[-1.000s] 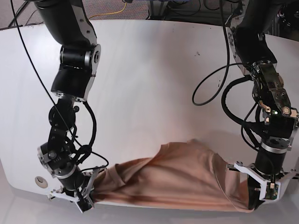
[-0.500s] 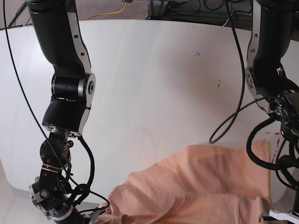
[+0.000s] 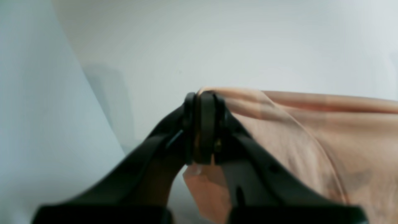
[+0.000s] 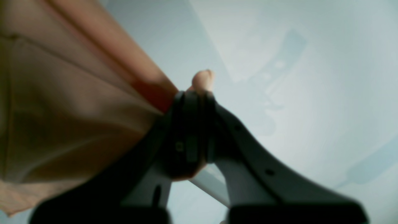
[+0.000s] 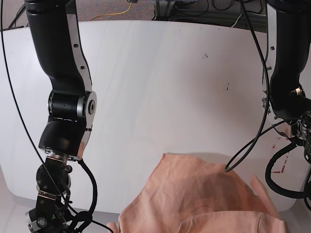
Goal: Layout the t-shirt on the table in an organized manner, then fold the t-shirt properly
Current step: 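Lift the shirt with both grippers and pull it toward the robot, then swing the held shirt up and lay it flat across the table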
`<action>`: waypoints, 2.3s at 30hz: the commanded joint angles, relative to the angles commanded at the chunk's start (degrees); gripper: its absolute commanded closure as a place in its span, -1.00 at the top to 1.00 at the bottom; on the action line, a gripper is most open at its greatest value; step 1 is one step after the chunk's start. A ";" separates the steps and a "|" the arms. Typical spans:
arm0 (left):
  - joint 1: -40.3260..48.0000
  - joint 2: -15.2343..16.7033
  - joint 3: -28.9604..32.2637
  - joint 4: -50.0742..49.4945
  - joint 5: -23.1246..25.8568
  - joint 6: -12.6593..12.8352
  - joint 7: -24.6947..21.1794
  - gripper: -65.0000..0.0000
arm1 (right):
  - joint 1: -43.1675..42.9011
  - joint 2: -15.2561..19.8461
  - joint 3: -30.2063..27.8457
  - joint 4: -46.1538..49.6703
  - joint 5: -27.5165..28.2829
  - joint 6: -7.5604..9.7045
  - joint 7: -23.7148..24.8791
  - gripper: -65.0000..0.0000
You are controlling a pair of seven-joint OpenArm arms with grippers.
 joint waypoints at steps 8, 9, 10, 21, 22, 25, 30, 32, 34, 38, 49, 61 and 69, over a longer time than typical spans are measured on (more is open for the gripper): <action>3.08 0.00 0.00 0.09 0.00 0.00 0.00 -1.00 | -1.32 0.35 0.09 0.09 -0.09 0.00 -0.53 -1.00; 3.87 0.00 0.00 0.18 0.00 0.00 0.00 -1.00 | -2.11 0.44 0.09 0.18 -0.18 0.00 -0.70 -1.00; 4.92 0.00 0.00 0.26 0.00 0.00 0.00 -1.00 | -3.25 0.97 0.09 0.88 -0.18 0.00 -0.97 -1.00; 20.04 -1.23 -0.18 2.81 -0.18 0.00 6.33 -1.00 | -22.95 3.69 0.18 15.91 -0.09 0.00 -5.36 -1.00; 21.63 -1.23 -0.18 2.99 -0.18 0.00 6.86 -1.00 | -24.62 3.78 0.18 17.14 -0.09 0.00 -5.63 -1.00; 28.04 -1.14 -0.26 3.69 -0.26 -0.09 8.35 -1.00 | -32.00 3.96 0.18 22.86 -0.09 0.00 -7.56 -1.00; 39.03 -0.79 -2.73 4.13 -0.35 -0.09 8.53 -1.00 | -42.37 3.78 0.35 30.07 -0.09 0.00 -11.69 -1.00; 42.11 0.18 -3.43 4.13 -0.35 -0.09 8.53 -1.00 | -45.63 3.69 0.35 32.09 -0.09 -0.09 -12.75 -1.00; 44.75 1.41 -4.22 4.22 -0.35 -0.09 8.53 -1.00 | -48.70 3.69 0.35 33.93 -0.09 -0.18 -13.54 -1.00; 51.43 3.34 -6.68 4.22 -0.35 -0.09 8.62 -1.00 | -55.21 3.52 0.44 37.45 -0.09 -0.18 -14.77 -1.00; 65.93 5.80 -7.56 4.22 -0.35 -0.09 8.62 -1.00 | -63.56 4.75 0.44 38.68 -0.18 0.00 -19.25 -1.00; 76.75 8.09 -7.82 4.13 -0.35 -0.09 8.62 -1.00 | -70.24 7.38 0.44 38.59 -0.18 0.00 -20.66 -1.00; 83.52 8.09 -7.74 4.04 -0.26 -0.09 8.62 -1.00 | -75.78 8.53 0.53 38.59 -0.18 0.00 -21.27 -1.00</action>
